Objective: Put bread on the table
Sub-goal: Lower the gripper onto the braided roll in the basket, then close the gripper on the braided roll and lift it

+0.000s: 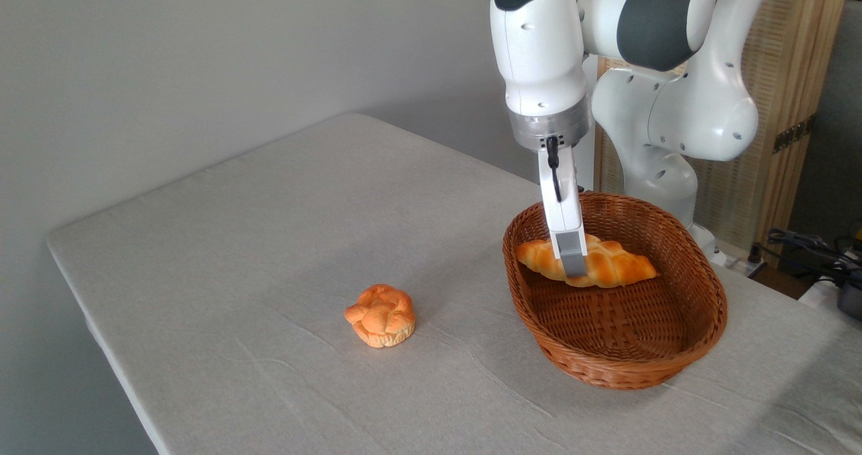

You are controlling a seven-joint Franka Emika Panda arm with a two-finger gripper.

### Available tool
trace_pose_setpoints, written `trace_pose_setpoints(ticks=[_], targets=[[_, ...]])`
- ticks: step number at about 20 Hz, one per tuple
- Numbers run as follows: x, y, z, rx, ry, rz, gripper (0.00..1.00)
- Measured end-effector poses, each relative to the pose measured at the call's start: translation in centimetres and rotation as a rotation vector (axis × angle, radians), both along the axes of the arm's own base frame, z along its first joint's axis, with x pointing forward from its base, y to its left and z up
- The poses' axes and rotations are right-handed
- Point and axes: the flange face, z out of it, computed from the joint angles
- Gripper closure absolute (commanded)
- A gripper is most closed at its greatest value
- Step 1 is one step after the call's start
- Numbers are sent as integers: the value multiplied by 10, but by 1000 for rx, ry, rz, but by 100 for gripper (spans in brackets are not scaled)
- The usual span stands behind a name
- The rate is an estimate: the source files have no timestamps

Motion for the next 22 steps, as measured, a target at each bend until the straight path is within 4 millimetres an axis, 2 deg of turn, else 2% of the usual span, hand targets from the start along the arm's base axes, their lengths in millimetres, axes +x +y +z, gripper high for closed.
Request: trace_pose_setpoints(ticks=[3, 4, 6, 7, 10, 22], targets=[[-2, -2, -12, -1, 1, -2, 1], [-4, -2, -16, -1, 3, -3, 12], [-5, -3, -21, -1, 3, -4, 62], [-5, -3, -22, -1, 3, -4, 74], [-5, -3, -22, -1, 2, -4, 77], [-5, -3, -22, -1, 2, -4, 77]])
